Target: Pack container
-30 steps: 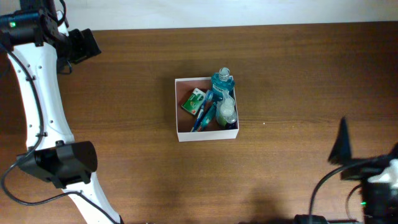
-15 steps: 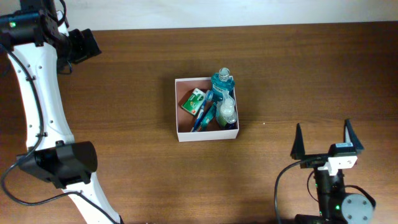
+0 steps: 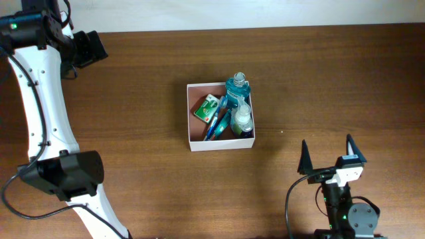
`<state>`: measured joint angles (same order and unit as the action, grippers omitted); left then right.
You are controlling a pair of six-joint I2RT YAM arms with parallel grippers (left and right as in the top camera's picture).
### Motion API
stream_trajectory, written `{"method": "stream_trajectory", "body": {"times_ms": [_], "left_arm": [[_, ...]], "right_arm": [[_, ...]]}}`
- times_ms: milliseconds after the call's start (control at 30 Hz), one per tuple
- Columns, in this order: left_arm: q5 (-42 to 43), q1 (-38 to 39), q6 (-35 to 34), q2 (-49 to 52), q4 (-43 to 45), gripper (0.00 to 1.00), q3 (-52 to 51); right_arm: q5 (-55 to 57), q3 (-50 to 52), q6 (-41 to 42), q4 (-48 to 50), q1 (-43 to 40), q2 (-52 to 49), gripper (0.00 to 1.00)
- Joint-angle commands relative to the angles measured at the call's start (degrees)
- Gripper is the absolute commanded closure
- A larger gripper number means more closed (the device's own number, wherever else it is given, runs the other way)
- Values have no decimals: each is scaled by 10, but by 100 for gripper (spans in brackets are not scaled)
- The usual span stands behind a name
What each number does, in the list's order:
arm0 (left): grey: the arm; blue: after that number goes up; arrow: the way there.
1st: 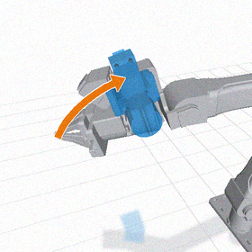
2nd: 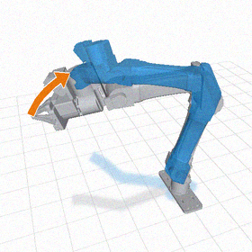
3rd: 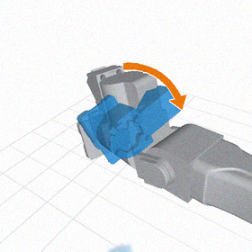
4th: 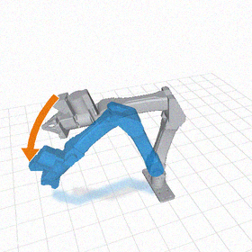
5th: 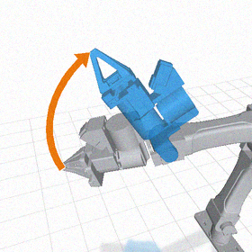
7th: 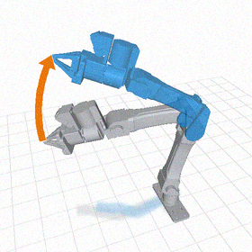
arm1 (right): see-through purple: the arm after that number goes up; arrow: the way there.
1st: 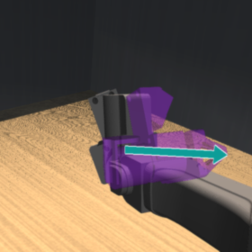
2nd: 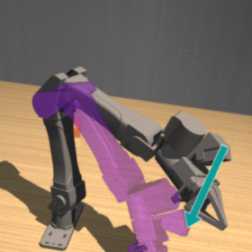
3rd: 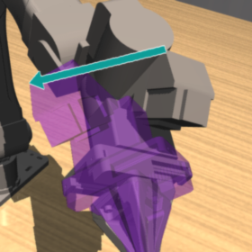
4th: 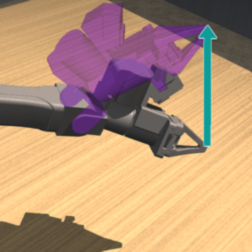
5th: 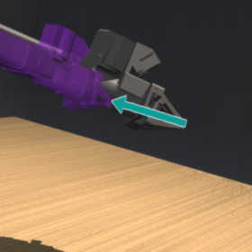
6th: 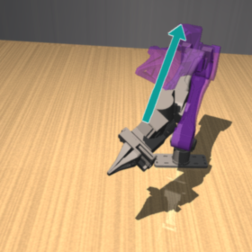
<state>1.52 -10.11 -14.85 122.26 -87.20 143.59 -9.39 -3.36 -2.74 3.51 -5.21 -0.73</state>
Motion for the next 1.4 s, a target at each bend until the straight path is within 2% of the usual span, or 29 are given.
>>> {"method": "stream_trajectory", "body": {"times_ms": [0,200,300,1367], "left_arm": [[2,-2,-5,-11,1,1,8],[2,-2,-5,-11,1,1,8],[2,-2,-5,-11,1,1,8],[2,-2,-5,-11,1,1,8]], "right_arm": [[-7,18,7,-14,4,5,2],[-2,30,7,-72,4,5,2],[28,30,7,-74,4,5,1],[27,30,7,-74,3,5,2]]}}
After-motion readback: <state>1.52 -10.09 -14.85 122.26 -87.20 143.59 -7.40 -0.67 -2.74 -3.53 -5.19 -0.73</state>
